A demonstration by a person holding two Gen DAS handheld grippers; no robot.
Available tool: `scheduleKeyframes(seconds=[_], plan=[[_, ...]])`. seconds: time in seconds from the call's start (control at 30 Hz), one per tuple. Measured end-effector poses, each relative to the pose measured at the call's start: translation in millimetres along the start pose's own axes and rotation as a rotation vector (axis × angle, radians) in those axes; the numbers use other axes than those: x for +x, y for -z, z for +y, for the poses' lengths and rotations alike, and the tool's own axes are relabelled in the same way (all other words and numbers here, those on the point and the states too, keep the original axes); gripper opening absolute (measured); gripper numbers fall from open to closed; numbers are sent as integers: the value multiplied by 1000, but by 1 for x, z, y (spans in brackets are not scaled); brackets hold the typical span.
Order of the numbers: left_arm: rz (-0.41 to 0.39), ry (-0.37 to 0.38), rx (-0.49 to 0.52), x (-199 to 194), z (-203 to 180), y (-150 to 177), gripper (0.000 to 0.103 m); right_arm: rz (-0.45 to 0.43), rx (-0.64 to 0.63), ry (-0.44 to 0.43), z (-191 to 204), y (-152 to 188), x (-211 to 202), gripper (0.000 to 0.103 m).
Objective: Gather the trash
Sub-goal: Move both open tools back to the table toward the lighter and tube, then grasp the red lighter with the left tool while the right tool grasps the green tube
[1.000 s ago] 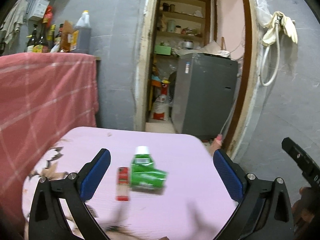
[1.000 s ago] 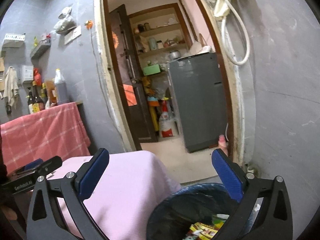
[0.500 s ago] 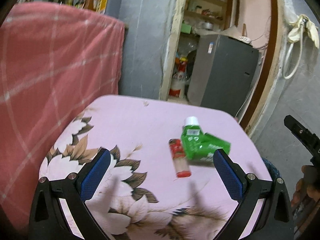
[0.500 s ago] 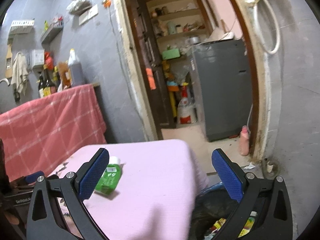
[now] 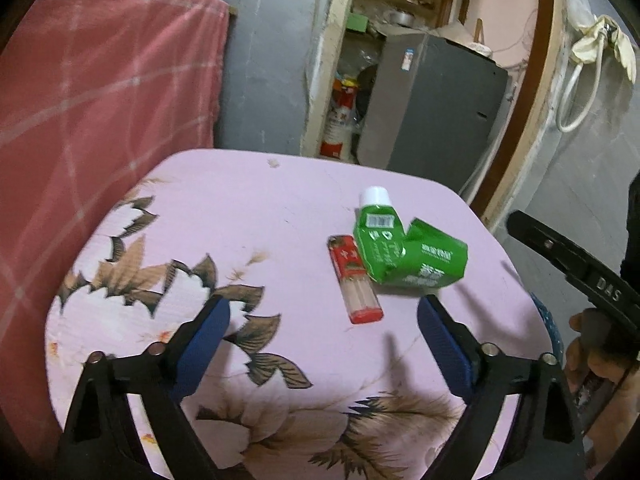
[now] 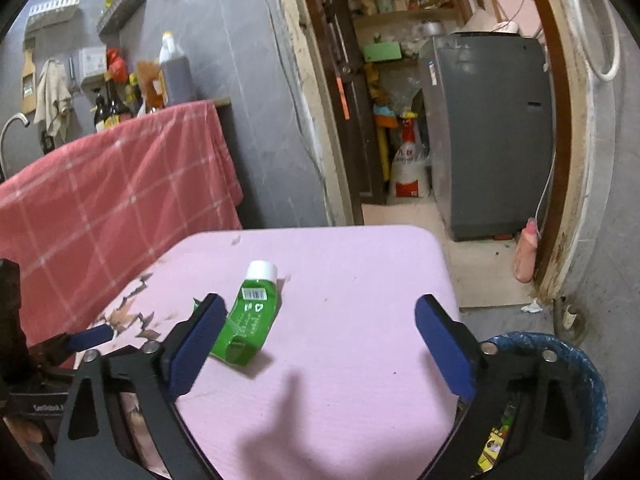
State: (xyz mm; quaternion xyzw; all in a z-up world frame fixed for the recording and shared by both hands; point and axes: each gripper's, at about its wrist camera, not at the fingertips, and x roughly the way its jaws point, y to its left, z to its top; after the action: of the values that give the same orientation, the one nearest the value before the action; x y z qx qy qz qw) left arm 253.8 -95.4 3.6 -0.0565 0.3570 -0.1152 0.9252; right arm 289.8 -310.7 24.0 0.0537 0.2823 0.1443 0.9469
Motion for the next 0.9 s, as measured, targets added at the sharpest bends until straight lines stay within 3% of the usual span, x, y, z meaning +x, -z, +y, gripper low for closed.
scheduleKeyframes(seconds=[0.43,0.8,0.9], plan=[[124,-8,31,35,-14,-9,48,39,-12,-11,1,-4,14,82],[142,-55,96,54,-16,-18,19,98,16,-48,0,-14,41,78],[147,-63,97,58,-10,-21,19,125,26,-58,-3,-14,51,76]])
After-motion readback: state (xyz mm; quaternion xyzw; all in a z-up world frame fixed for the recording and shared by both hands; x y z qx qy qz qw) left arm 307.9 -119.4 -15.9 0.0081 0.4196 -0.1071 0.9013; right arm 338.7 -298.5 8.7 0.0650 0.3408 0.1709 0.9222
